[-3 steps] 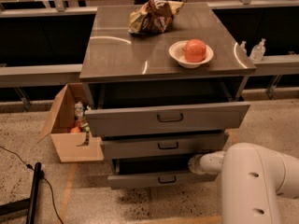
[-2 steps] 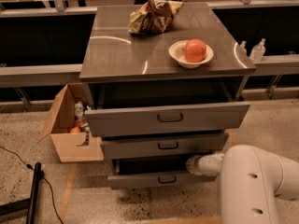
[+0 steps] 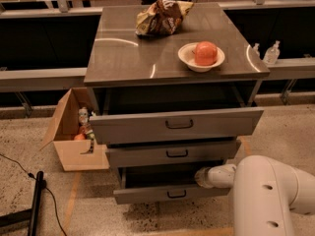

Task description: Open bottom drawer

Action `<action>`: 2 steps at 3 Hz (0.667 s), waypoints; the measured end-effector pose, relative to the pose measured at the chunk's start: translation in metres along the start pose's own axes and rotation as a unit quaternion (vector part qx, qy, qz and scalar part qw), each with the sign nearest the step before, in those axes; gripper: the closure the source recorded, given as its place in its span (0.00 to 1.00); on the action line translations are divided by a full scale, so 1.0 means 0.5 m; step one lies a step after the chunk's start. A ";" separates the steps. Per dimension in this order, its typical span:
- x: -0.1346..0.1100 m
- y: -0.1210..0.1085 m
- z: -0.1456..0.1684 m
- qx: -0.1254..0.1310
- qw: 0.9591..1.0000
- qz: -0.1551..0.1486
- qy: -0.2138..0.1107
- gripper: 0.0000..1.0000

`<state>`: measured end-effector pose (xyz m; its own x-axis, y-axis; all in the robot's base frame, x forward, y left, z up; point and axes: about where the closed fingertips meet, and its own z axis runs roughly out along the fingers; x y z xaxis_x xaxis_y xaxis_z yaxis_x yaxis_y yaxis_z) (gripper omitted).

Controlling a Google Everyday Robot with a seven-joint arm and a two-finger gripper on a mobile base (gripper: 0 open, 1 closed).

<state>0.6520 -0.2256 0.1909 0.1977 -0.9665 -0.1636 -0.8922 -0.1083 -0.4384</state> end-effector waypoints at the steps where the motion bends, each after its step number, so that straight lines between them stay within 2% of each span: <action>1: -0.006 0.038 -0.004 -0.030 1.000 -0.008 -0.002 1.00; 2: -0.016 0.080 -0.009 -0.065 0.998 -0.016 -0.007 1.00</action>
Offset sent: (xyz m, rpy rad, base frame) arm -0.0614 0.0001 -0.0158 -0.0411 0.1992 0.0914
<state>0.6131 -0.2234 0.1786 0.2311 -0.9589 -0.1646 -0.9303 -0.1683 -0.3259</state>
